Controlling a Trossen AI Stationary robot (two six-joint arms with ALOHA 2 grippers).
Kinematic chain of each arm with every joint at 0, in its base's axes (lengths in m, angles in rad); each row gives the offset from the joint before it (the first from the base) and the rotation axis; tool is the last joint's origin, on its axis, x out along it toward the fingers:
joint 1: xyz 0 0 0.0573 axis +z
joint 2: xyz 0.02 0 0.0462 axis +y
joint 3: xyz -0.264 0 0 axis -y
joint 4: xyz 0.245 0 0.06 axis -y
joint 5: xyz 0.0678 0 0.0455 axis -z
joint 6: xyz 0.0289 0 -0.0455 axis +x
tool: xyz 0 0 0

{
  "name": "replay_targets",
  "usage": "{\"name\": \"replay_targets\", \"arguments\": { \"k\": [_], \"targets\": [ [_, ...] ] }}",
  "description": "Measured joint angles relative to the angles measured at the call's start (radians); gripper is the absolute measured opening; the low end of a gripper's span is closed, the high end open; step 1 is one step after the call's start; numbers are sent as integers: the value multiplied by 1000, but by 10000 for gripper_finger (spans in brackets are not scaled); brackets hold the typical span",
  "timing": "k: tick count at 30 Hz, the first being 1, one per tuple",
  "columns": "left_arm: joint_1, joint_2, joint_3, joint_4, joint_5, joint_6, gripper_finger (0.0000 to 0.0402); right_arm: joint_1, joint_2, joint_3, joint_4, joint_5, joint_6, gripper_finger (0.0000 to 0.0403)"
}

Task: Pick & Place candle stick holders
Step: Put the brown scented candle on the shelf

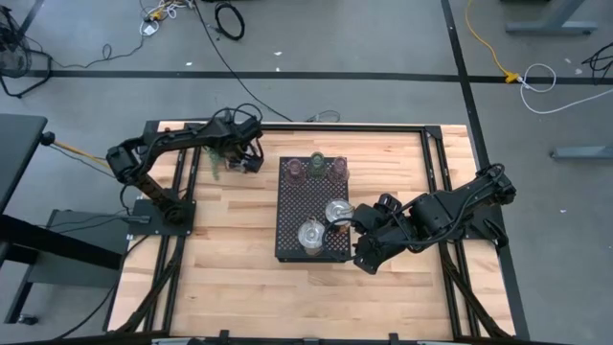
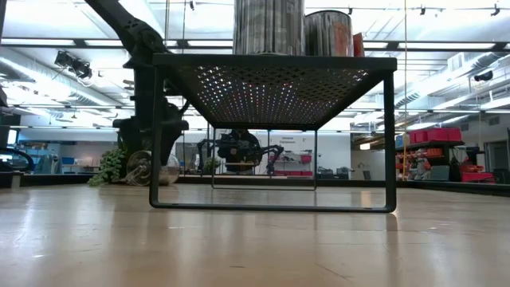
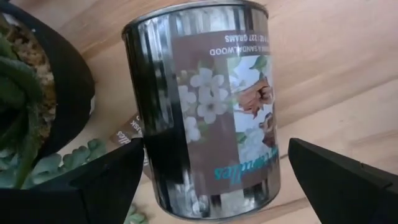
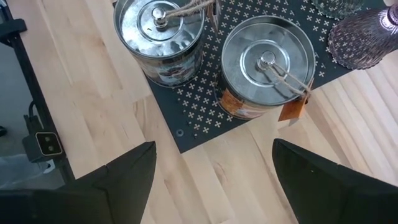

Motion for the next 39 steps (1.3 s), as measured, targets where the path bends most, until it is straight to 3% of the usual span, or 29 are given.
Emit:
{"name": "replay_targets", "arguments": {
  "k": [14,26,39],
  "targets": [
    [11,0,-6,78,3,2,399,0,0,0,6,5,6,318],
    [7,156,-6,107,68,21,399,0,0,0,-4,-4,16,318],
    [1,164,-6,107,68,26,391,0,0,0,-6,5,20,318]
  ]
}}
